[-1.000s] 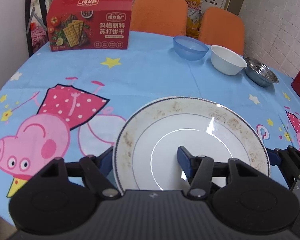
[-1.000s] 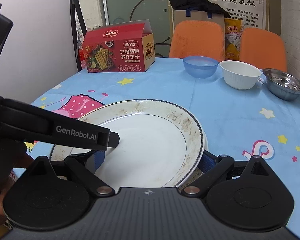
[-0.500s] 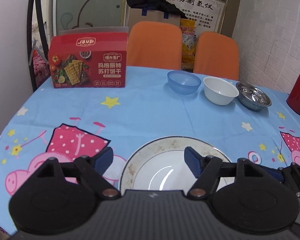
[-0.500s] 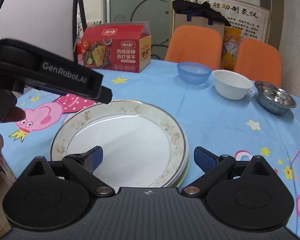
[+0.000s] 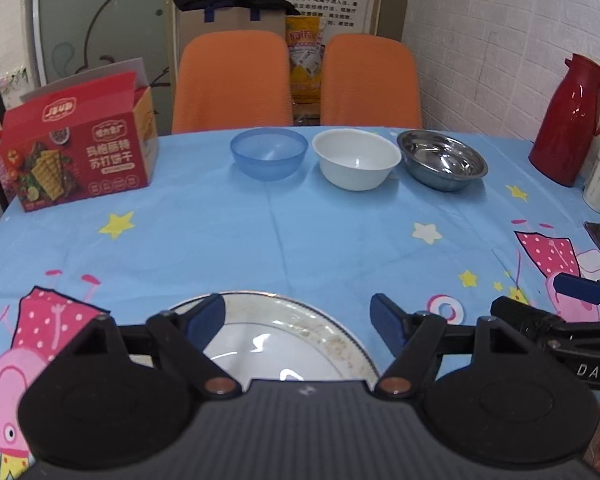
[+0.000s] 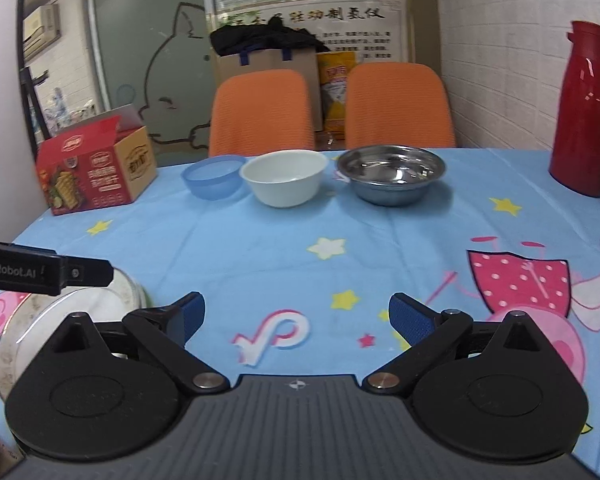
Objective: Organize plates and bowls
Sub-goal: 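Grasp the rim of the steel bowl with the left tool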
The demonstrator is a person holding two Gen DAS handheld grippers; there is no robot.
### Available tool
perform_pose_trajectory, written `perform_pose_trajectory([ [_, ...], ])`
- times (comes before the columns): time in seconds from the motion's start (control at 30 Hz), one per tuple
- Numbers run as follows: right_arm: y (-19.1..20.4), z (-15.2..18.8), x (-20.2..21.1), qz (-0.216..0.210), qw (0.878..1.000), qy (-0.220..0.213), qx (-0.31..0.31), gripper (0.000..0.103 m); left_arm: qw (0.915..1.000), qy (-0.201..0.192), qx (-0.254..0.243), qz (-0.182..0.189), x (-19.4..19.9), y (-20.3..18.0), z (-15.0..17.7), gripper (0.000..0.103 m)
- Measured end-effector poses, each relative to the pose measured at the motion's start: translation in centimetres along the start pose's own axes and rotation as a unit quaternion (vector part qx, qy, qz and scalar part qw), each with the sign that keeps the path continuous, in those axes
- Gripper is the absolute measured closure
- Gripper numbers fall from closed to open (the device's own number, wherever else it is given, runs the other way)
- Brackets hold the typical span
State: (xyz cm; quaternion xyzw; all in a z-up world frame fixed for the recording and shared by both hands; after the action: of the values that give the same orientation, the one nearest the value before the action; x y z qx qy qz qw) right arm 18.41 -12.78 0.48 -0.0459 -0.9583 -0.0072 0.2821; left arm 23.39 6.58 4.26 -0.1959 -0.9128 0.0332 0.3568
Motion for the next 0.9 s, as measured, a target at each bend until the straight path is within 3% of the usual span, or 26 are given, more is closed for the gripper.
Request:
perform_pose_trajectory([
  [0.3,-5.2,-0.4,-3.3,0.023,0.999,0.02,-0.038,0.0,0.9986,0.028,-0.043,0.01,-4.8,-4.0,-2.8,0.03],
  [0.6,-9.9,-5.8,-7.5,0.047,0.998,-0.008,-0.037,0.0,0.9948,0.035,-0.095,0.007,-9.4,-5.6,-7.9,0.03],
  [0.8,-11.5,-9.4,-11.1,0.051,0.998,-0.016,-0.04,0.0,0.993,0.016,-0.095,0.068,-14.0,-6.2,-14.4,0.03],
  [0.9,-11.7,-10.5,-13.6,0.046,0.998,-0.003,-0.05,0.0,0.9891,0.035,-0.085,0.115,-18.3,-6.4,-17.8,0.03],
])
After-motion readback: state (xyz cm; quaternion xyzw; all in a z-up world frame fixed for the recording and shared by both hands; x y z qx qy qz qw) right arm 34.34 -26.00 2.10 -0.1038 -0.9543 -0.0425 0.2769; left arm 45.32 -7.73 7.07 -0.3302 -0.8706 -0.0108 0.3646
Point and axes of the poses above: each gripper's, at about its wrist camera, not at the fingertips, and x roughly against the way its jaws point, y to its left, z to its underside, the point moved 2 cm from there along -x, roughly the way its jaws point, and after that the axes turned 13 degrees about z, right-handed, at the moved point
